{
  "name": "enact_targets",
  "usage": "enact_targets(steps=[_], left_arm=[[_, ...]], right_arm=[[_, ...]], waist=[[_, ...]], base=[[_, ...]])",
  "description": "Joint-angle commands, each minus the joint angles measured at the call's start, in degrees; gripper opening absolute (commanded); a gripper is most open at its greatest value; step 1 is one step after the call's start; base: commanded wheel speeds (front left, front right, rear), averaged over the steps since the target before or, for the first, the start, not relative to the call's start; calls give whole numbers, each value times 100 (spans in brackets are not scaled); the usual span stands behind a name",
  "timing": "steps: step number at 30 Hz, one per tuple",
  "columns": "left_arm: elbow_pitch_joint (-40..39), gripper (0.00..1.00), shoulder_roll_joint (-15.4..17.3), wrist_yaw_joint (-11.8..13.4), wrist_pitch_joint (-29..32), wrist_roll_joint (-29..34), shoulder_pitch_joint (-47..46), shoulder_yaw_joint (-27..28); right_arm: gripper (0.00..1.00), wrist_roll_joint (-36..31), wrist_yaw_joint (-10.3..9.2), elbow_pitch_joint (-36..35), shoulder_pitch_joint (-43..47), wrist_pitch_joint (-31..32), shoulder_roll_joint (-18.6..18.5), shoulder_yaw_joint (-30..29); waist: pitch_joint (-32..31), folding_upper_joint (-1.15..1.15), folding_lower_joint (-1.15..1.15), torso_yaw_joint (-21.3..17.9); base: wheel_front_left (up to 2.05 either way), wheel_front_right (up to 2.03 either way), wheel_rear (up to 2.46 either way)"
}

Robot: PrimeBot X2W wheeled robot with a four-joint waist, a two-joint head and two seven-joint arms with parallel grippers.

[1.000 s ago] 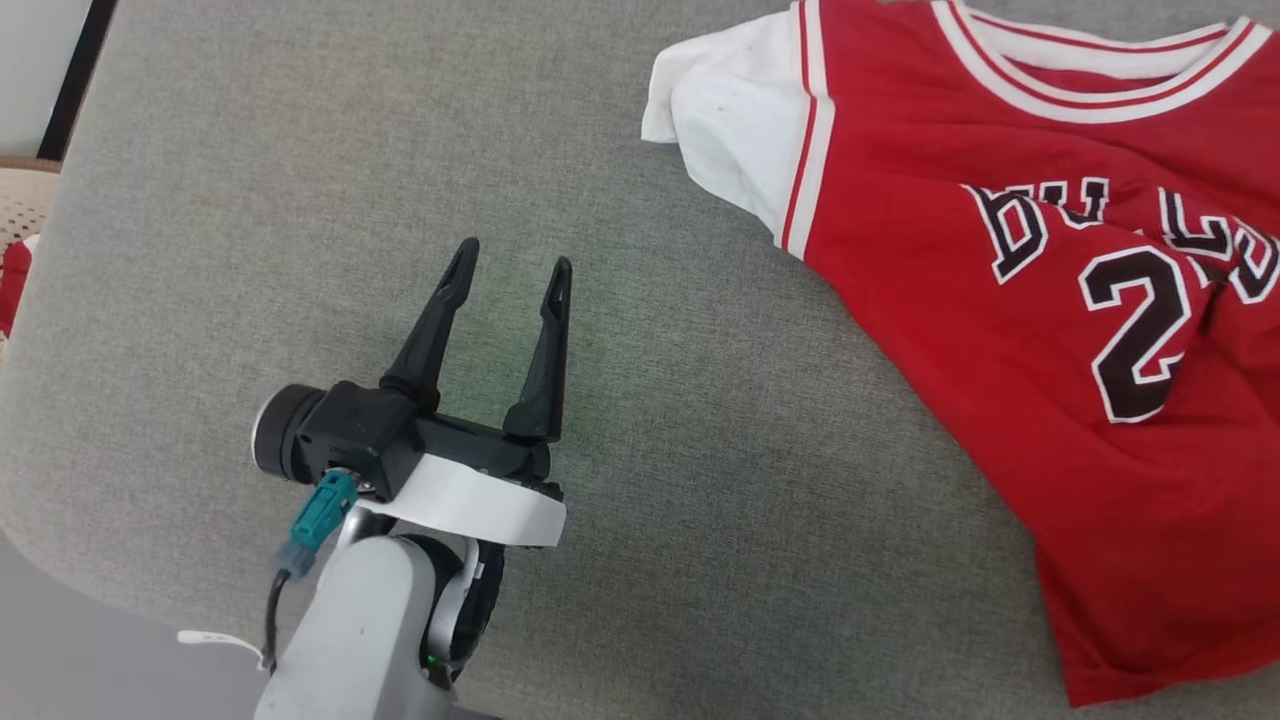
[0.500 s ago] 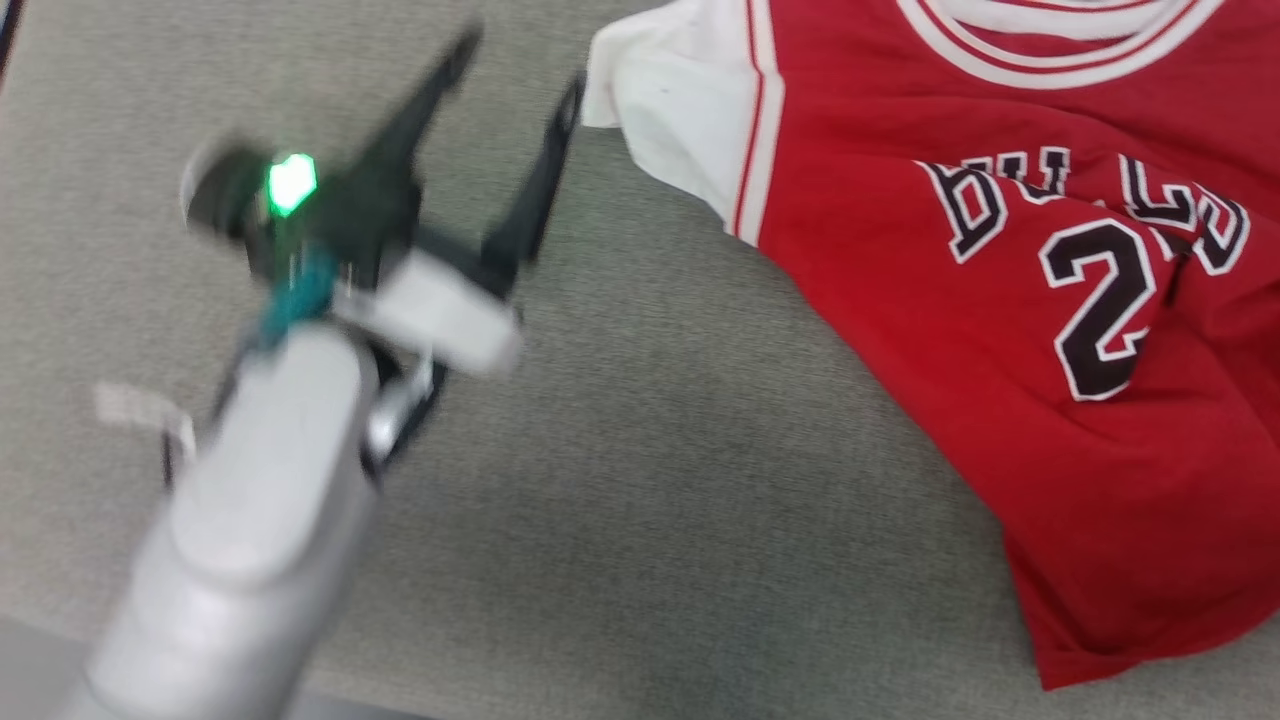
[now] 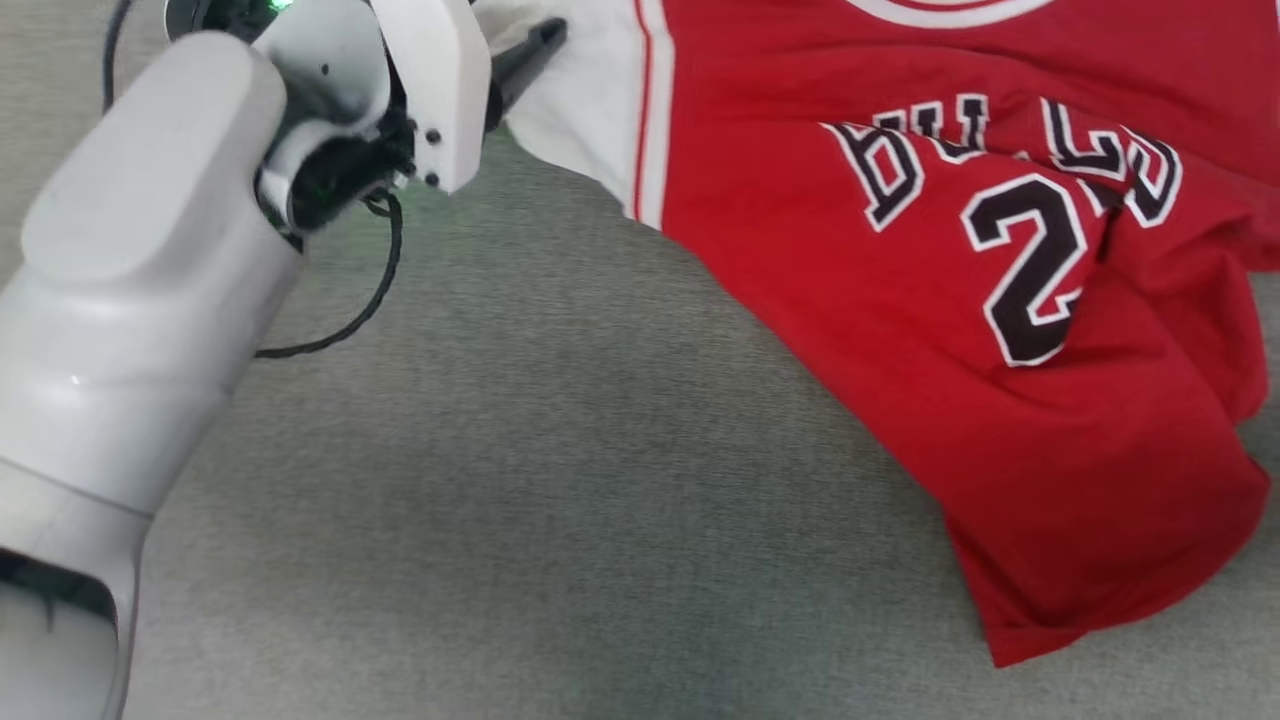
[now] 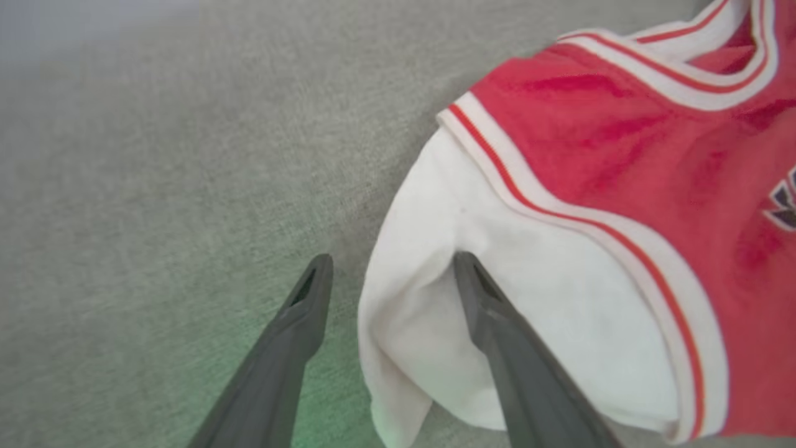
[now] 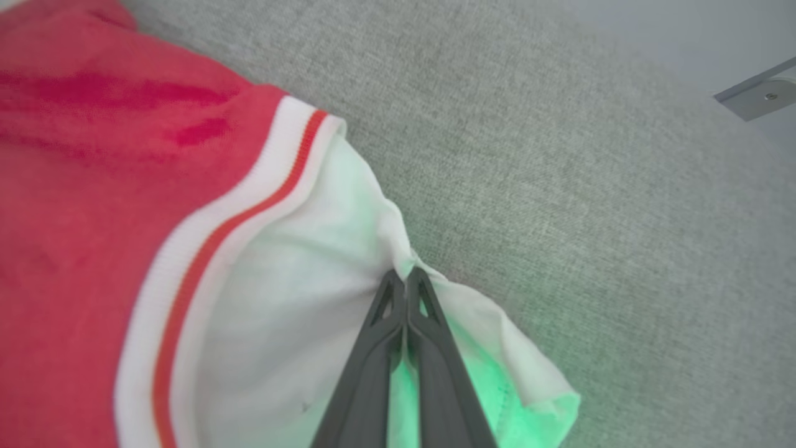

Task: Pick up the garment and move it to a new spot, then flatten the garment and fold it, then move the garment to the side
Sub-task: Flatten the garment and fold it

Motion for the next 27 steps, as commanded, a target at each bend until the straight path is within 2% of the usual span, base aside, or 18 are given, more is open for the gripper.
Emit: enact_targets(steps=[1, 6, 7, 8, 9, 11, 18, 27], left_arm=[[152, 100, -39, 13, 165, -267, -185, -65], [515, 100, -120, 10, 758, -1011, -257, -366], [487, 87, -121, 9, 842, -1110, -267, -467], [438, 47, -99, 8, 877, -1168, -269, -573], [459, 0, -70, 8, 866, -1269, -240, -585], [397, 0, -45, 8, 871, -1455, -201, -682], [458, 0, 155, 9, -57, -1596, -382, -771], [1456, 0, 140, 10, -2147, -1566, -984, -227]], right_arm=[[0, 7, -16, 153, 243, 73, 100, 229], [0, 29, -8, 32, 196, 35, 231, 498], [0, 48, -8, 9, 197, 25, 249, 551], [0, 74, -7, -16, 196, 3, 253, 587], [0, 89, -6, -45, 185, -38, 255, 608], [0, 70, -2, -64, 148, -147, 238, 638], [0, -43, -10, -6, -290, -869, 226, 504], [0, -472, -10, 659, -1237, -2283, 543, -121]], waist=[[94, 0, 0, -96], [121, 0, 0, -245], [118, 0, 0, -259], [112, 0, 0, -267], [102, 0, 0, -273], [50, 0, 0, -278], [-252, 0, 0, -290], [-744, 0, 0, -394]], base=[[0, 0, 0], [0, 0, 0], [0, 0, 0], [0, 0, 0], [0, 0, 0], [0, 0, 0], [0, 0, 0], [0, 0, 0]])
